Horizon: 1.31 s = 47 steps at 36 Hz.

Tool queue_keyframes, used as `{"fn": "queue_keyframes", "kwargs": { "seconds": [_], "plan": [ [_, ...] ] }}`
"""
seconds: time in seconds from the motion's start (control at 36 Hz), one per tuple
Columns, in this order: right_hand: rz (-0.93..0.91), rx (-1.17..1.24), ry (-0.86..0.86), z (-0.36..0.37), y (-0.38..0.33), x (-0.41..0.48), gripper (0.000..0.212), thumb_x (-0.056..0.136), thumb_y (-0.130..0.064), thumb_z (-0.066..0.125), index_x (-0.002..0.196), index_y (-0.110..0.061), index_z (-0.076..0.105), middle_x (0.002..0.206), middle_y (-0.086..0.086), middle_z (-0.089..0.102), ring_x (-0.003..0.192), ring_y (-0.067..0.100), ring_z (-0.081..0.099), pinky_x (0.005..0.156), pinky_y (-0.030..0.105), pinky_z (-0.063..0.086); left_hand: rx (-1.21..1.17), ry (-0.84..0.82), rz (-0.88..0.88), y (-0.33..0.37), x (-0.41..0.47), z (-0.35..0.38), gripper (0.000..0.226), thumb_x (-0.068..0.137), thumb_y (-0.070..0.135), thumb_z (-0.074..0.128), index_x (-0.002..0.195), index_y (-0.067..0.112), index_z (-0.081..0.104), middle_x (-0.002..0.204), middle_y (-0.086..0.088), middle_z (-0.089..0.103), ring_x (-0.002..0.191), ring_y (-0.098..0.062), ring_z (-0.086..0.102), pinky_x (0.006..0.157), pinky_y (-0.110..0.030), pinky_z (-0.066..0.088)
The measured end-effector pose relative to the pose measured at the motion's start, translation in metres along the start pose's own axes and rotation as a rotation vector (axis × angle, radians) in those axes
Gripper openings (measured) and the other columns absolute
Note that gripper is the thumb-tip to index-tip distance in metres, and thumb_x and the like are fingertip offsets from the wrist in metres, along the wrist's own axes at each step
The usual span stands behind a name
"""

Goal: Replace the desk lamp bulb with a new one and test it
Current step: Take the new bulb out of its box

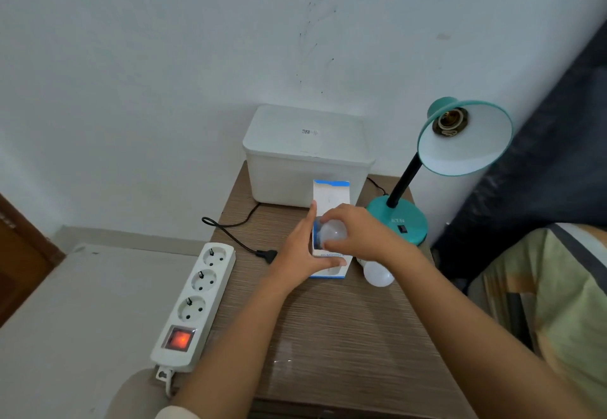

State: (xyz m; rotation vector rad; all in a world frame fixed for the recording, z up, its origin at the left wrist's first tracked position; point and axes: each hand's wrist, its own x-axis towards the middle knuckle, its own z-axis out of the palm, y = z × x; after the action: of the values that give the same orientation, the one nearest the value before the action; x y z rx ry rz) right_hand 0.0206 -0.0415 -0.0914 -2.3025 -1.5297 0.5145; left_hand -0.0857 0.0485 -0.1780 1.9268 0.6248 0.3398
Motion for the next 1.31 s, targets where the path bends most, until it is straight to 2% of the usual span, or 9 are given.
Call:
{"fn": "queue_keyframes", "kwargs": {
  "seconds": [0.19,0.36,0.5,0.69,0.81,0.92,1.0,1.14,1.31],
  "plan": [
    [-0.008,0.035,0.121,0.003,-0.001,-0.011,0.041,0.079,-0.027,0.064,0.118,-0.020,0.057,0.117,0.003,0.056,0.109,0.017,0.050,0.090,0.031,0.043,0.003,0.009,0.018,0.002,-0.001,0.001,0.120,0.064,0.037,0.083,0.147,0.039,-0.004,0.152,0.007,0.026,0.135,-0.012,0.032,0.099,-0.026,0.033],
    [-0.031,0.068,0.207,0.010,0.000,-0.018,0.042,0.079,-0.026,0.063,0.120,-0.019,0.058,0.119,0.001,0.055,0.109,0.017,0.051,0.090,0.030,0.045,0.025,0.002,0.028,0.001,-0.002,0.001,0.121,0.064,0.037,0.083,0.148,0.036,-0.003,0.151,0.006,0.028,0.133,-0.012,0.033,0.100,-0.027,0.035],
    [-0.024,0.106,0.303,0.002,0.002,-0.020,0.042,0.079,-0.028,0.067,0.120,-0.020,0.060,0.120,0.001,0.055,0.111,0.016,0.051,0.091,0.030,0.044,-0.032,0.014,0.007,0.004,-0.002,0.000,0.117,0.066,0.035,0.083,0.147,0.037,-0.001,0.142,0.015,0.032,0.125,-0.001,0.032,0.100,-0.023,0.033],
    [0.038,0.136,0.229,0.002,0.011,-0.028,0.044,0.084,-0.041,0.060,0.126,-0.029,0.053,0.122,-0.004,0.046,0.108,0.013,0.048,0.094,0.034,0.045,-0.051,0.037,0.025,0.003,-0.003,0.001,0.117,0.064,0.031,0.085,0.149,0.031,0.003,0.137,0.018,0.031,0.122,0.002,0.031,0.096,-0.019,0.032],
    [0.055,0.161,0.275,0.003,0.015,-0.031,0.050,0.074,-0.042,0.071,0.118,-0.026,0.052,0.117,-0.004,0.052,0.105,0.012,0.050,0.086,0.030,0.043,-0.025,0.031,0.047,0.006,-0.003,-0.001,0.118,0.065,0.033,0.084,0.149,0.029,0.001,0.151,0.008,0.025,0.123,0.005,0.022,0.099,-0.018,0.026],
    [0.157,0.268,0.318,0.002,0.020,-0.037,0.044,0.071,-0.039,0.074,0.101,-0.020,0.048,0.105,-0.001,0.057,0.087,0.015,0.054,0.071,0.032,0.048,-0.005,0.032,0.057,0.007,-0.004,-0.001,0.118,0.065,0.032,0.084,0.149,0.029,0.002,0.152,0.006,0.024,0.123,0.005,0.022,0.099,-0.017,0.024],
    [0.196,0.327,0.329,0.005,0.024,-0.042,0.039,0.077,-0.035,0.071,0.103,-0.018,0.047,0.099,-0.003,0.053,0.077,0.007,0.051,0.068,0.031,0.048,0.008,0.029,0.055,0.007,-0.004,-0.002,0.117,0.065,0.031,0.084,0.149,0.030,0.002,0.150,0.005,0.028,0.121,0.004,0.026,0.097,-0.017,0.028],
    [0.206,0.513,0.340,0.012,0.028,-0.046,0.040,0.084,-0.026,0.064,0.124,-0.026,0.055,0.114,-0.005,0.055,0.096,0.010,0.053,0.083,0.027,0.048,0.024,0.013,0.050,0.007,-0.003,-0.003,0.117,0.067,0.032,0.083,0.149,0.029,-0.001,0.149,0.005,0.028,0.118,0.003,0.026,0.095,-0.017,0.029],
    [0.333,0.712,0.485,0.012,0.039,-0.033,0.034,0.086,-0.028,0.061,0.120,-0.030,0.058,0.113,-0.004,0.050,0.102,0.017,0.051,0.080,0.029,0.049,0.011,-0.008,0.037,0.005,-0.002,-0.004,0.119,0.067,0.032,0.083,0.148,0.033,-0.004,0.146,0.007,0.030,0.123,-0.001,0.032,0.099,-0.021,0.033]
  ]
}}
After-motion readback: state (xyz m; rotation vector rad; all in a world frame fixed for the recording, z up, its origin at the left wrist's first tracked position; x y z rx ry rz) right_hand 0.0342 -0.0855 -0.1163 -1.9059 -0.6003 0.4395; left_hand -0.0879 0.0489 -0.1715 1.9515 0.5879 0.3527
